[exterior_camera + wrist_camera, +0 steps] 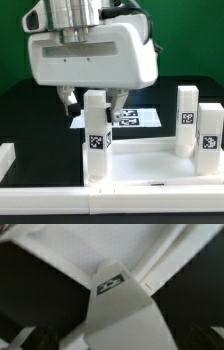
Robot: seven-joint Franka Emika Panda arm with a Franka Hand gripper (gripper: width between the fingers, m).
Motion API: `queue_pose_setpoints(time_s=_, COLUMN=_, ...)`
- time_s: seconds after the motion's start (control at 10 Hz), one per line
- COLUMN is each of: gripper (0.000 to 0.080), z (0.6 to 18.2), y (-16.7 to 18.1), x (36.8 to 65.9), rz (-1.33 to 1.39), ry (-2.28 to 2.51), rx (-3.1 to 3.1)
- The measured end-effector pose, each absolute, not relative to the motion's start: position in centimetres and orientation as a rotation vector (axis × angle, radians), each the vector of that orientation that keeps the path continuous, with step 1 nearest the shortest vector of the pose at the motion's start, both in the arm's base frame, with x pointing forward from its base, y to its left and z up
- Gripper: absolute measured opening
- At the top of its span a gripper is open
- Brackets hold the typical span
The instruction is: Assemble desk
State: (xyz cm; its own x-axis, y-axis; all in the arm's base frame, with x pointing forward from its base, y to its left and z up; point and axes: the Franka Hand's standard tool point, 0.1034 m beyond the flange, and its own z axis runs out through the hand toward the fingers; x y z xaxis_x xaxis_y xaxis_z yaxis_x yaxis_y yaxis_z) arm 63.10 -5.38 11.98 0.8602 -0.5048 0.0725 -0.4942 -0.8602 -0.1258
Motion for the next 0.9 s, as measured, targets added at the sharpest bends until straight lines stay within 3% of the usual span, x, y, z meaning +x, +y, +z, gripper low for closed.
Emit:
queue_pose_setpoints(time_s=0.2, gripper=0.0648, z=11.9, y=-5.54, x=63.04, rz=-0.15, ry=0.872, rx=-2.907)
queue_pose_setpoints(time_s=0.4, gripper=0.0377, z=11.88, y=-5.57, x=63.03, rz=-0.149, ry=0.892, rx=-2.902)
queue_pose_setpoints(time_s=0.5, gripper=0.0284, z=11.83, y=-5.61, x=62.99, rz=-0.137, ry=1.07, rx=-2.836)
queue_pose_setpoints(time_s=0.9, gripper=0.0285, z=11.73, y=-6.07, x=62.9, rz=-0.075, ry=1.798, rx=-2.427)
